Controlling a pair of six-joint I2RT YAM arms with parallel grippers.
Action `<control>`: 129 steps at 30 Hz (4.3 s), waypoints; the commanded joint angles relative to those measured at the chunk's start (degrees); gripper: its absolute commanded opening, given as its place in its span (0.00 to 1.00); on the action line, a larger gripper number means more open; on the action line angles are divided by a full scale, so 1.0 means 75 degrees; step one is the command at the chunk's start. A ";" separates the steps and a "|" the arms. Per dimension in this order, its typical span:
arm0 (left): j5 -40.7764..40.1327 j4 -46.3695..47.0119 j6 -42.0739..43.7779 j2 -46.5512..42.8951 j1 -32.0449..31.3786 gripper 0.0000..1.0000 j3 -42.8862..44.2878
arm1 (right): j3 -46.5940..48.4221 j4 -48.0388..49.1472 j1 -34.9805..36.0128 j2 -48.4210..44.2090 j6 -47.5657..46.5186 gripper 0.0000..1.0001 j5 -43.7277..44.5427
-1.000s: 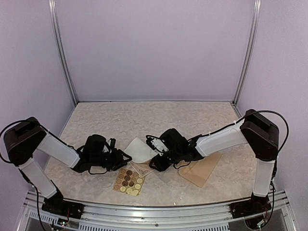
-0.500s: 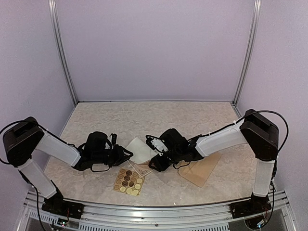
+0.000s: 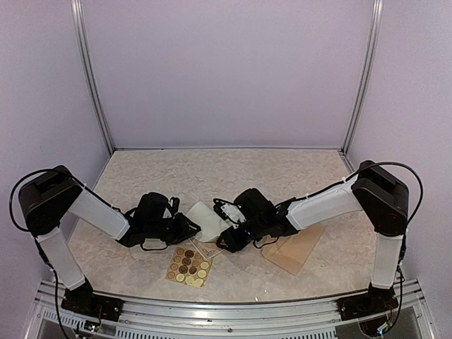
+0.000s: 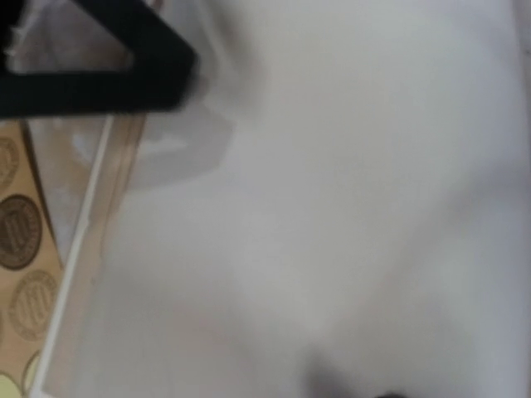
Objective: Place the letter into the envelope and seal it
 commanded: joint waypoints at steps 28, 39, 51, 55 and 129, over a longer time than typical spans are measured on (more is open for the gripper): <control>-0.0188 -0.0842 0.0585 0.0133 0.0090 0.19 -0.0192 | 0.1920 -0.0910 -0.1940 0.1083 0.0169 0.68 -0.3721; -0.0107 -0.0843 0.0722 0.0012 0.0068 0.18 -0.0162 | 0.2636 -0.0822 -0.1818 0.2037 0.0651 0.60 -0.4777; -0.0116 -0.0772 0.0966 -0.0134 -0.0098 0.19 -0.0033 | 0.2659 0.0096 -0.1731 0.2301 0.1595 0.40 -0.5404; -0.0273 -0.0870 0.1090 -0.0343 -0.0195 0.20 0.0047 | 0.2509 0.0355 -0.1734 0.2125 0.1736 0.33 -0.5295; -0.0079 -0.0775 0.1340 -0.4217 -0.0697 0.57 0.0450 | 0.0518 0.1804 -0.0931 -0.2761 0.1582 0.22 -0.3197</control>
